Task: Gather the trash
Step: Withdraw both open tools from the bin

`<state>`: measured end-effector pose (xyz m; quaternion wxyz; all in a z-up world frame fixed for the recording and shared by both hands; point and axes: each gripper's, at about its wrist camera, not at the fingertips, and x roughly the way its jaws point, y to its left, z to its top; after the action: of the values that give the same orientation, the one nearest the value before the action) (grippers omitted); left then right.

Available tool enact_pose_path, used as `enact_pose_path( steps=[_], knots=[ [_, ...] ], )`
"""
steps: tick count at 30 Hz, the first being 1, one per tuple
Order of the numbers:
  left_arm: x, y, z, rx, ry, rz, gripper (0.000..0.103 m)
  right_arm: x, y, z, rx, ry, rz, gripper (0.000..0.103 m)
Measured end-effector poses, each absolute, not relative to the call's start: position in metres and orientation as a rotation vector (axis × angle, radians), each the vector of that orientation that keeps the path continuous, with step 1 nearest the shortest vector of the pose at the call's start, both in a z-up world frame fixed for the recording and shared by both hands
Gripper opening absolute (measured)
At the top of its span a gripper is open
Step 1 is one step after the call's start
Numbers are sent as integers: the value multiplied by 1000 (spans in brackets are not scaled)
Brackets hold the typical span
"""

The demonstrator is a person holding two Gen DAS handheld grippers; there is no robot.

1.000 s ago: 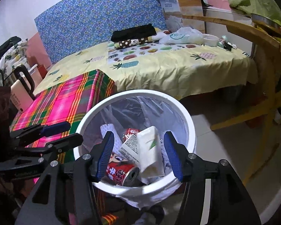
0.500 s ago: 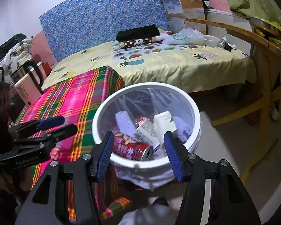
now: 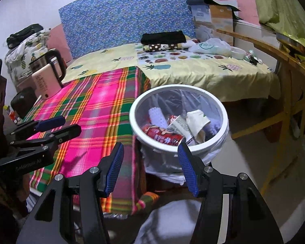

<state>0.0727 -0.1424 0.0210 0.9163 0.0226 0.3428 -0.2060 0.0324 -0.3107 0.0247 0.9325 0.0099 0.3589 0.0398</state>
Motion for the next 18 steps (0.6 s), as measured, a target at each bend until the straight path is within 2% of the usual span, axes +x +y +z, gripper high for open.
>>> enact_pose_path(
  steps=[18],
  knots=[
    [38,-119,14,30,709,-343,60,10,-293,21,-6,734,108,56]
  ],
)
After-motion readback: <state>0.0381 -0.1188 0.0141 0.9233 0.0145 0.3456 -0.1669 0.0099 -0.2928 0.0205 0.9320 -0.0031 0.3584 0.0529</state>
